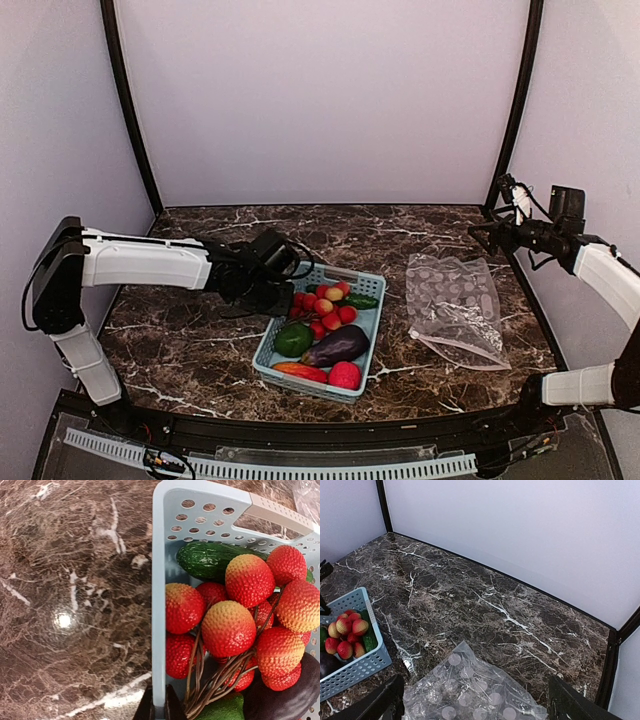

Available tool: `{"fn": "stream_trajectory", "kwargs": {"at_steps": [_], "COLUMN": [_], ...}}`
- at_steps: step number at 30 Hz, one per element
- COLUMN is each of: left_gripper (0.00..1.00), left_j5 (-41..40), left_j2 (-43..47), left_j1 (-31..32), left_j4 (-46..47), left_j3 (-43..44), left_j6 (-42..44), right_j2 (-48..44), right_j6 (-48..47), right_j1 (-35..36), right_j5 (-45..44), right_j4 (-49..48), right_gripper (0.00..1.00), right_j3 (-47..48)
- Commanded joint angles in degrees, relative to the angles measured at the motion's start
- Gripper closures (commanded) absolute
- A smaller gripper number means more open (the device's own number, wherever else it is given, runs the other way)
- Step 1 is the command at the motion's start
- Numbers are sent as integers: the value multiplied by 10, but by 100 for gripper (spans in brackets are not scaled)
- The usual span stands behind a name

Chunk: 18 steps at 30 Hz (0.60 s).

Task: Place the food in the zip-top bag and seal the zipper
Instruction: Adjust the bin at the corner of the board.

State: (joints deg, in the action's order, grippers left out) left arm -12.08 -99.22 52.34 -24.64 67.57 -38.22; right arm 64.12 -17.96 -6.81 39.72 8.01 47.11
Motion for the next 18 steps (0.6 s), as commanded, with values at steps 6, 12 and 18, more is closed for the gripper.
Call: {"fn": "stream_trajectory", "kwargs": {"at_steps": [6,12,18], "left_gripper": [99,99,99], "left_j5": [-26,-8,33], "left_j2": [88,95,103], "left_j1": [-150,-228,-298], "left_j4": [4,12,-3], "left_j3": [-64,-81,-86], "left_j6": [52,84,138], "right_j2": [3,6,10], "right_j6": [-5,-5,-4], "right_j1": [-3,-3,-3], "right_j5": [11,10,11], "right_j4": [7,9,10], "right_gripper": [4,4,4], "right_j3": [-4,-3,-2]}}
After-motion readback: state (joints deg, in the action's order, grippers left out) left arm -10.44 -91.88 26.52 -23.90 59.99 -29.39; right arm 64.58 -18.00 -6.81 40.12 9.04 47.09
